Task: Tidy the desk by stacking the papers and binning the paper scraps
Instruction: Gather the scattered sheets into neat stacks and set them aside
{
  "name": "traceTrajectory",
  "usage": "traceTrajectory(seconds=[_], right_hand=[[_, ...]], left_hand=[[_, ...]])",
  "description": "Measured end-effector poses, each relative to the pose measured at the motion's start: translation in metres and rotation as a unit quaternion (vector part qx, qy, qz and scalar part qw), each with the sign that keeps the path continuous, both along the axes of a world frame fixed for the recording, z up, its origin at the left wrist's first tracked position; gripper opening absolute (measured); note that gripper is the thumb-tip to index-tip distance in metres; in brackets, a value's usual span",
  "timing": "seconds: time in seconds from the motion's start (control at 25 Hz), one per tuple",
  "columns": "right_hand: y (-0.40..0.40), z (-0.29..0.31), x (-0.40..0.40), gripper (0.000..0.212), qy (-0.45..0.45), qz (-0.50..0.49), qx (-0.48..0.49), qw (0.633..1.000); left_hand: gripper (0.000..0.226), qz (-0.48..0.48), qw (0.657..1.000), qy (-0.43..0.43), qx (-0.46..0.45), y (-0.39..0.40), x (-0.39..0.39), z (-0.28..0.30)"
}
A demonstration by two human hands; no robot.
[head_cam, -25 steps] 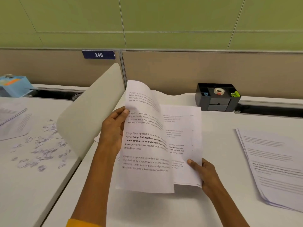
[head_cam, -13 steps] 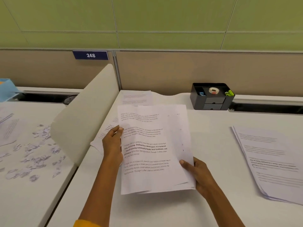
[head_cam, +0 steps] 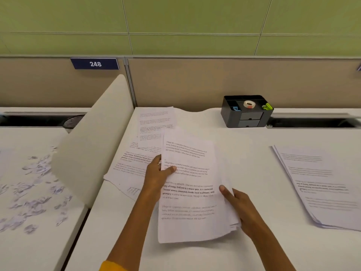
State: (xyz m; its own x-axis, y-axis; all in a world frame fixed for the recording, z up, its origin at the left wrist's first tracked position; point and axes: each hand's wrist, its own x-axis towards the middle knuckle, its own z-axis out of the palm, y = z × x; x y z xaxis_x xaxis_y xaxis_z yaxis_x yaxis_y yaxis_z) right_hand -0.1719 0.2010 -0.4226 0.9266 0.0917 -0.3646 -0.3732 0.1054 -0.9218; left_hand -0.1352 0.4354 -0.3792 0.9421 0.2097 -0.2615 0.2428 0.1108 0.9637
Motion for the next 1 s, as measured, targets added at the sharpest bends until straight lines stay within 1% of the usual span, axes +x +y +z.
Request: traceTrajectory(seconds=[0.16, 0.24, 0.28, 0.32, 0.36, 0.4, 0.44, 0.48, 0.52, 0.56, 0.6, 0.64, 0.68, 0.72, 0.8, 0.84, 0.88, 0.92, 0.96, 1.0], right_hand=[[-0.005, -0.002, 0.000, 0.022, 0.006, -0.013, -0.026, 1.000], [-0.010, -0.005, 0.001, 0.019, 0.002, -0.030, -0.039, 0.999], [-0.013, -0.007, 0.002, 0.020, 0.000, -0.047, -0.048, 0.998], [-0.015, -0.008, 0.004, 0.020, 0.000, -0.071, -0.053, 0.996], [-0.019, -0.009, 0.005, 0.019, -0.002, -0.099, -0.049, 0.994], [-0.024, -0.009, 0.006, 0.018, -0.003, -0.131, -0.042, 0.990], [-0.029, -0.009, 0.009, 0.019, -0.003, -0.165, -0.033, 0.986], [-0.034, -0.010, 0.011, 0.022, -0.001, -0.197, -0.024, 0.980], [-0.039, -0.010, 0.013, 0.026, 0.003, -0.222, -0.013, 0.975], [-0.042, -0.010, 0.014, 0.030, 0.007, -0.241, -0.006, 0.970], [-0.044, -0.011, 0.015, 0.031, 0.009, -0.254, 0.001, 0.967], [-0.043, -0.011, 0.016, 0.031, 0.009, -0.262, 0.006, 0.965], [-0.042, -0.012, 0.016, 0.030, 0.011, -0.267, 0.009, 0.963], [-0.041, -0.012, 0.016, 0.028, 0.012, -0.268, 0.010, 0.963], [-0.037, -0.012, 0.015, 0.024, 0.013, -0.260, 0.009, 0.966], [-0.035, -0.013, 0.014, 0.022, 0.012, -0.254, 0.008, 0.967], [-0.034, -0.014, 0.014, 0.020, 0.010, -0.249, 0.004, 0.968], [-0.034, -0.015, 0.013, 0.019, 0.008, -0.247, 0.000, 0.969], [-0.034, -0.015, 0.013, 0.018, 0.005, -0.246, -0.005, 0.969], [-0.035, -0.017, 0.013, 0.019, 0.002, -0.247, -0.009, 0.969]], left_hand=[[0.029, 0.025, 1.000, 0.003, -0.016, -0.006, 0.006, -0.009], [0.022, 0.020, 1.000, -0.001, -0.005, -0.005, 0.011, -0.017], [0.016, 0.021, 1.000, -0.012, 0.013, -0.003, 0.013, -0.021], [0.015, 0.031, 0.998, -0.028, 0.049, 0.000, 0.015, -0.026], [0.020, 0.050, 0.991, -0.041, 0.114, 0.005, 0.018, -0.033], [0.026, 0.072, 0.974, -0.052, 0.209, 0.012, 0.021, -0.040], [0.035, 0.078, 0.943, -0.047, 0.321, 0.019, 0.023, -0.047], [0.049, 0.050, 0.904, -0.019, 0.424, 0.026, 0.024, -0.054], [0.068, -0.002, 0.865, 0.027, 0.501, 0.033, 0.024, -0.060], [0.082, -0.059, 0.832, 0.075, 0.546, 0.038, 0.023, -0.066], [0.087, -0.098, 0.809, 0.102, 0.570, 0.040, 0.021, -0.071], [0.084, -0.115, 0.799, 0.107, 0.581, 0.041, 0.020, -0.073], [0.076, -0.115, 0.796, 0.097, 0.587, 0.040, 0.018, -0.076], [0.064, -0.102, 0.788, 0.069, 0.603, 0.038, 0.018, -0.077], [0.034, -0.052, 0.755, -0.011, 0.653, 0.031, 0.016, -0.075], [0.020, -0.043, 0.738, -0.030, 0.672, 0.027, 0.012, -0.068], [0.011, -0.047, 0.728, -0.032, 0.683, 0.023, 0.009, -0.063], [0.007, -0.051, 0.724, -0.028, 0.687, 0.020, 0.006, -0.059], [0.008, -0.045, 0.727, -0.025, 0.684, 0.018, 0.004, -0.056], [0.009, -0.034, 0.744, -0.017, 0.668, 0.016, 0.003, -0.055]])
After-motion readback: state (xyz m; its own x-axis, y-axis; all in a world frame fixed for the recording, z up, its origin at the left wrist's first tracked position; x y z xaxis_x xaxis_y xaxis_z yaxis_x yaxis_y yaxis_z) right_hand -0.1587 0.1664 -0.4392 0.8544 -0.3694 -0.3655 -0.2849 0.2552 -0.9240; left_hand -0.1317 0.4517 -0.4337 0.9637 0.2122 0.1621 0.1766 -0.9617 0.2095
